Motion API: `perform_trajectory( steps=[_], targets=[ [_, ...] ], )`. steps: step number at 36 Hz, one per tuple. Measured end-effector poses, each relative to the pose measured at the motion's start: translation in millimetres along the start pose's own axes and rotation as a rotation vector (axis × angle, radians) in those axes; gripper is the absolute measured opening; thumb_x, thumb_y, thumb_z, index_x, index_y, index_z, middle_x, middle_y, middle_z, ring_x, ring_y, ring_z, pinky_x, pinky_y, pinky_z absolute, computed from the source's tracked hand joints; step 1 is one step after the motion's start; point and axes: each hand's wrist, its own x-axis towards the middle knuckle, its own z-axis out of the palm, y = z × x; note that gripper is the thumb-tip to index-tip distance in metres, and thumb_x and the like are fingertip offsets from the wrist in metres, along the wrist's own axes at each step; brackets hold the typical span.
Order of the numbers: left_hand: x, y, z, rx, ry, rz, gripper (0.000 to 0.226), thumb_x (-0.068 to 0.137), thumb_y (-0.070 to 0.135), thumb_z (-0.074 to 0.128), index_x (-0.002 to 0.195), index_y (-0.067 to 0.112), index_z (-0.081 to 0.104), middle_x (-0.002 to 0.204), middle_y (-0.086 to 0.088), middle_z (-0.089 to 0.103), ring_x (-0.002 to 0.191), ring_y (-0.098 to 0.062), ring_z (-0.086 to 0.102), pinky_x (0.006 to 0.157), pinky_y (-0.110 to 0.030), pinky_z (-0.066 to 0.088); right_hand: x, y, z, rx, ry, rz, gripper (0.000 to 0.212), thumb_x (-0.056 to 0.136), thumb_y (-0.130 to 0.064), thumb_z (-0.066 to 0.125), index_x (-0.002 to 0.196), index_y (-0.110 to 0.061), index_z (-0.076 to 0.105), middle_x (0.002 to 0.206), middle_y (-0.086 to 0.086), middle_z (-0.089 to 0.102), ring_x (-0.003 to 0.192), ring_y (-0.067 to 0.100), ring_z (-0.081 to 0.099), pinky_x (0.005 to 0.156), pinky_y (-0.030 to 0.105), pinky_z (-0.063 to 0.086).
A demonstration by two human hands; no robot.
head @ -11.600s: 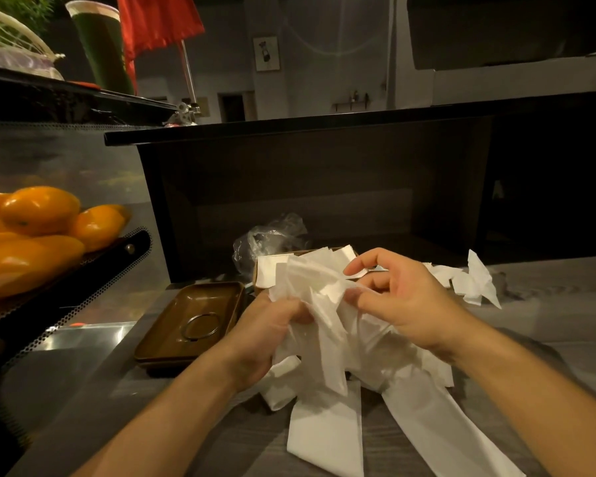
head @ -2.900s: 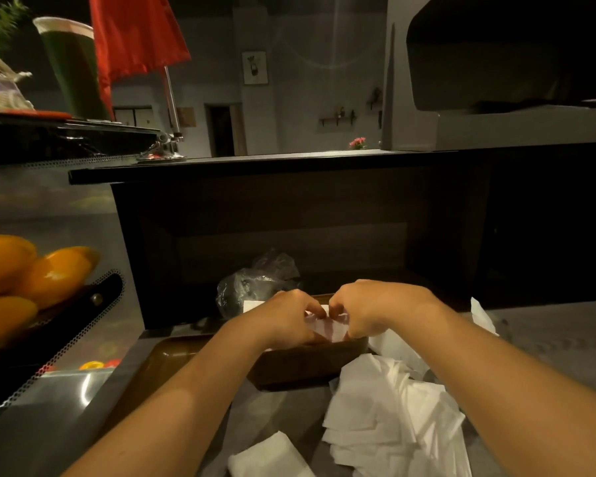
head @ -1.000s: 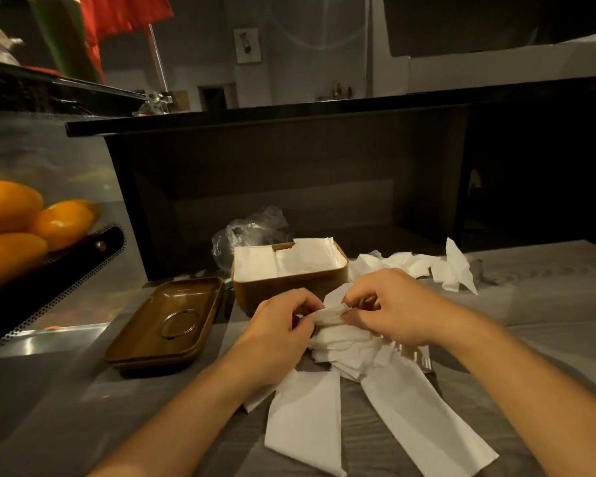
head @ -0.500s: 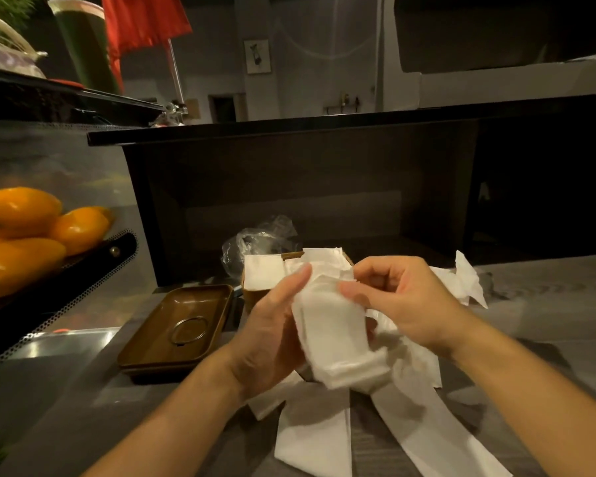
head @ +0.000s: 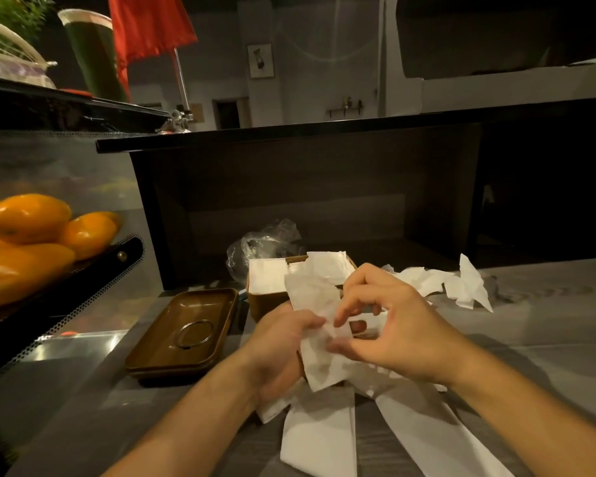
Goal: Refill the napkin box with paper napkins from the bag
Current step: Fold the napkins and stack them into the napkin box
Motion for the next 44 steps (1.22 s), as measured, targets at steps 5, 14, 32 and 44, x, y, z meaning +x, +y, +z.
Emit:
perform_trajectory(
  steps=[5,14,32,44],
  targets=[
    [-0.7,-0.9,-6.6,0.2,-0.081,0.007,0.046,0.092,-0.008,0.049,0.125,0.021,0.061,0.115,-0.012,0.073,0.108,-0.03,0.07,0.099,-0.052,0.054,2.5,4.0,7.3,-0.054,0.072,-0.041,0.025,0.088,-0.029,0.077,0.11,-0.038,0.067,0.109,-0.027,0.047,0.108,-0.002,0.05,0.088,0.007,0.047],
    [-3.9,3.8,-0.3,0.343,-0.229,0.058,0.052,0.071,0.011,0.069,0.119,0.032,0.063,0.114,-0.002,0.073,0.114,-0.024,0.068,0.102,-0.046,0.052,2.1,7.2,3.3,-0.019,0.016,0.037,0.028,0.079,-0.028,0.086,0.097,-0.039,0.067,0.113,-0.027,0.045,0.112,-0.003,0.049,0.085,0.003,0.044],
    [0.8,-0.3,3.4,-0.043,-0.238,-0.009,0.044,0.094,0.046,0.046,0.129,0.025,0.061,0.118,-0.009,0.073,0.107,-0.024,0.072,0.089,-0.039,0.059,3.5,9.4,3.2,0.056,-0.049,0.102,0.01,0.085,-0.033,0.079,0.087,-0.037,0.07,0.112,-0.029,0.05,0.11,0.0,0.053,0.086,0.016,0.055],
    [9.0,-8.1,-4.6,0.191,-0.025,0.099,0.039,0.106,0.04,0.035,0.127,0.027,0.065,0.116,-0.002,0.074,0.11,-0.02,0.07,0.1,-0.044,0.054,3.4,10.1,-2.9,0.091,0.027,0.085,0.004,0.088,-0.028,0.076,0.088,-0.029,0.072,0.112,-0.023,0.058,0.109,0.0,0.057,0.086,0.016,0.052]
  ],
)
